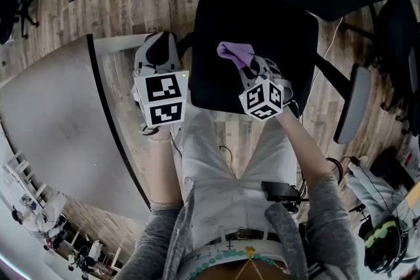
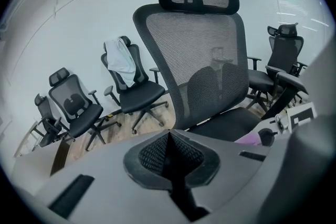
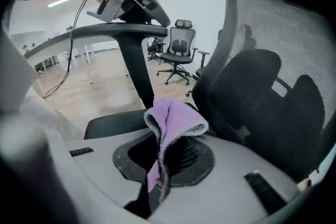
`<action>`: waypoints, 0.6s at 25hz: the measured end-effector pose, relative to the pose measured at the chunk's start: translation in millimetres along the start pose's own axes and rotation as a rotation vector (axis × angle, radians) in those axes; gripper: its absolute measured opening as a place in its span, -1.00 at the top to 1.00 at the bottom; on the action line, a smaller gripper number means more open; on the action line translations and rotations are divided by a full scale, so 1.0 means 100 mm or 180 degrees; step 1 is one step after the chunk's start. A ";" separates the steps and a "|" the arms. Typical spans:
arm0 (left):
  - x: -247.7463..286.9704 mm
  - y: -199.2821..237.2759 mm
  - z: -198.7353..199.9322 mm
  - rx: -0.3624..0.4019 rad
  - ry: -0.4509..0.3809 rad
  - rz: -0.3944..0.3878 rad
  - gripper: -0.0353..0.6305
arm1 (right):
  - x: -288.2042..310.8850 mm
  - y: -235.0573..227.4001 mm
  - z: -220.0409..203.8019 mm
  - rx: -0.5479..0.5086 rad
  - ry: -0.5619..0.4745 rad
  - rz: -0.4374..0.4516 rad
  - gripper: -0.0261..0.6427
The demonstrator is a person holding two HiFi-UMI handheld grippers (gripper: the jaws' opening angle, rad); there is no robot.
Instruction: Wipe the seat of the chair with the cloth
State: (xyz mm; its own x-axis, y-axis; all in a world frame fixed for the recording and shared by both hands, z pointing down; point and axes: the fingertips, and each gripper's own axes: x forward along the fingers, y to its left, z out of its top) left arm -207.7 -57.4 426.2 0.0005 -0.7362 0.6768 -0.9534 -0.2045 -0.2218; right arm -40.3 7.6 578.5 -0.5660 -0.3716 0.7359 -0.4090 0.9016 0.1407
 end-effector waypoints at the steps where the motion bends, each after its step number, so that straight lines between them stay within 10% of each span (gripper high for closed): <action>1: 0.00 0.00 0.00 0.0000 -0.0001 -0.0002 0.87 | 0.06 0.08 0.08 -0.0036 -0.0029 0.0053 0.78; 15: -0.01 -0.01 0.02 -0.0013 0.0001 -0.0025 0.87 | 0.86 0.79 0.23 -0.0369 0.0212 0.0472 0.78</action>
State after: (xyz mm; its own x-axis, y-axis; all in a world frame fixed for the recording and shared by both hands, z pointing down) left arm -205.9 -57.6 424.6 0.0079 -0.7343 0.6788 -0.9546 -0.2076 -0.2136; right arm -137.5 41.6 638.0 -0.5638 -0.2210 0.7958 -0.2374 0.9662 0.1002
